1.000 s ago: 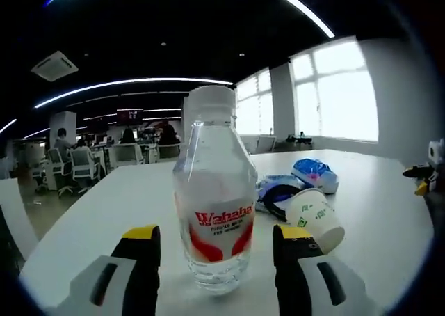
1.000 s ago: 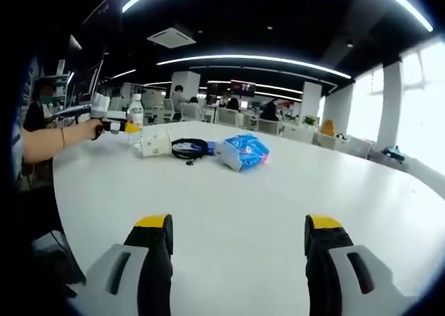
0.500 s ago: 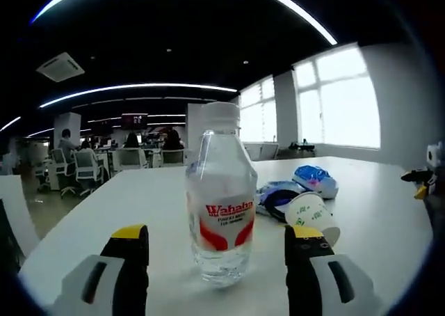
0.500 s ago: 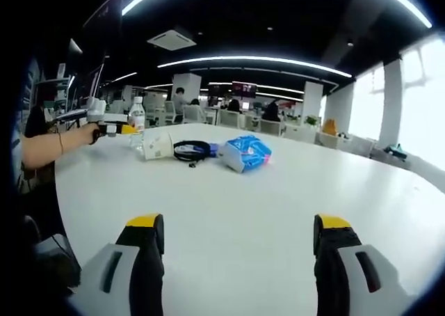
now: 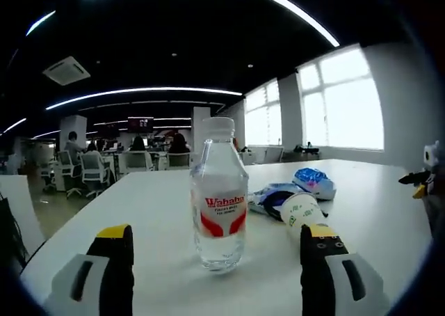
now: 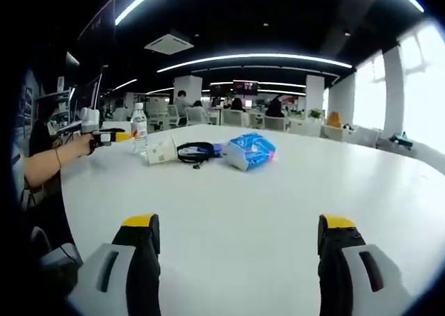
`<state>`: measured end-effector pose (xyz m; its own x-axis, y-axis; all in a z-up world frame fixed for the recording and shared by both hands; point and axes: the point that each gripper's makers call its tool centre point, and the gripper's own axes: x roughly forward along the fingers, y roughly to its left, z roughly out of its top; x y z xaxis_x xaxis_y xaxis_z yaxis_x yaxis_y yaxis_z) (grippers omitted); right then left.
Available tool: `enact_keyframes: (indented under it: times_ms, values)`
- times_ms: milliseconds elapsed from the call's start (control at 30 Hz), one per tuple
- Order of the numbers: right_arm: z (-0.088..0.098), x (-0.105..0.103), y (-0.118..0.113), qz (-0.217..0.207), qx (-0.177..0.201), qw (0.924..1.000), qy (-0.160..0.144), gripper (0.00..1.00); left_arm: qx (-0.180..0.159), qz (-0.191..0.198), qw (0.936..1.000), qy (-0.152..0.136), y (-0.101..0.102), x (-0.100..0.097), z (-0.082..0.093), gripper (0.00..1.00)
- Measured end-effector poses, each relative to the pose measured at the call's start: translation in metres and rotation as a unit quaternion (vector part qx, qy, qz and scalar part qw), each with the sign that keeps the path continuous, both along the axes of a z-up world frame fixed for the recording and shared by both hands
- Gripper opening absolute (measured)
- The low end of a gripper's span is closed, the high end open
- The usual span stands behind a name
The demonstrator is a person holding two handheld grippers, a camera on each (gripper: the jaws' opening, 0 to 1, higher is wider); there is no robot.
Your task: Arrange the tabletop items into an orderly group along one side of the table until the central work area is clear of visible clutter.
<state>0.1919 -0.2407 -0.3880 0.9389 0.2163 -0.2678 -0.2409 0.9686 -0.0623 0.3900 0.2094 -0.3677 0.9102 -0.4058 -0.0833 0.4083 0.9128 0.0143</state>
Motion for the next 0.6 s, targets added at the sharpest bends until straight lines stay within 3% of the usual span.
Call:
enact_keyframes:
  times_ms: [233, 333, 600]
  values:
    - [0.007, 0.0, -0.001, 0.002, -0.002, 1.0, -0.008, 0.88, 0.014, 0.004, 0.9998, -0.009, -0.012, -0.018, 0.011, 1.0]
    - [0.005, 0.0, 0.0, 0.004, -0.004, 1.0, -0.005, 0.88, 0.021, 0.006, 0.9998, 0.0, -0.021, -0.028, 0.009, 1.0]
    - [0.002, -0.002, 0.004, 0.013, -0.01, 0.9999, 0.004, 0.86, 0.006, -0.012, 0.9999, -0.004, -0.041, -0.048, 0.015, 1.0]
